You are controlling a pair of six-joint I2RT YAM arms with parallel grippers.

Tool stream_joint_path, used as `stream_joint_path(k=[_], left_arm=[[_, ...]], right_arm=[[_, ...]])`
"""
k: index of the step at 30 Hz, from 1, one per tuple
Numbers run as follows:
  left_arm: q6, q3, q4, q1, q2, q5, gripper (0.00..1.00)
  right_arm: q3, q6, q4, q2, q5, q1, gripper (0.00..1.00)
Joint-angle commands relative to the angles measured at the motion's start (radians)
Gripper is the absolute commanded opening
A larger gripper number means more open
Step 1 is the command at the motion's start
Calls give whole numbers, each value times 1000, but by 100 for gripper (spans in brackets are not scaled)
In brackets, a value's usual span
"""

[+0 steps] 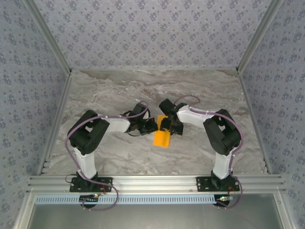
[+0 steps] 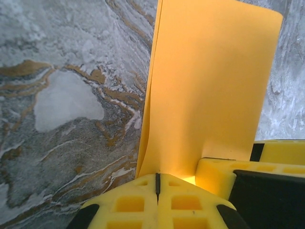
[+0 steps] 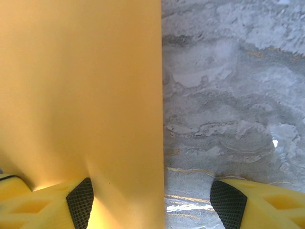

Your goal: Fold a paper plane with a square sheet of paper (pick it up from the middle)

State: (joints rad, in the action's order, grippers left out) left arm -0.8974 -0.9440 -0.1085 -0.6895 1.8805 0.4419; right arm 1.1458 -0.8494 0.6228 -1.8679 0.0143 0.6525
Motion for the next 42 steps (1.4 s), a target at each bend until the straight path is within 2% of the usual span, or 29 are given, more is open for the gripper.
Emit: stream_joint_path(k=[1, 11, 15, 19, 20, 25, 28, 32, 36, 42], left_arm=[[45, -21, 135, -8, 28, -48, 0], [40, 1, 191, -16, 51, -81, 0], [35, -8, 202, -20, 59, -86, 0], [24, -13, 218, -28, 64, -104, 0], [22, -13, 223, -29, 63, -108, 0], [13, -18, 233, -37, 56, -118, 0], [8, -27, 240, -44, 53, -124, 0], [4, -38, 251, -50, 50, -129, 0], [-1, -45, 254, -53, 48, -129, 0], [0, -55, 263, -53, 36, -132, 0]], right_arm=[[-98, -19, -71, -74, 108, 6, 75], [-177, -12, -106, 314, 93, -67, 74], [-202, 25, -179, 379, 146, -76, 68], [-197, 46, -260, 353, 215, -72, 47], [-187, 41, -254, 340, 202, -73, 46], [-147, 38, -160, 273, 68, -100, 52], [-143, 78, -179, 221, 127, -123, 60], [-102, 154, -172, 149, 212, -117, 64], [-78, 183, -163, 110, 234, -116, 63], [-58, 191, -126, 67, 213, -117, 54]])
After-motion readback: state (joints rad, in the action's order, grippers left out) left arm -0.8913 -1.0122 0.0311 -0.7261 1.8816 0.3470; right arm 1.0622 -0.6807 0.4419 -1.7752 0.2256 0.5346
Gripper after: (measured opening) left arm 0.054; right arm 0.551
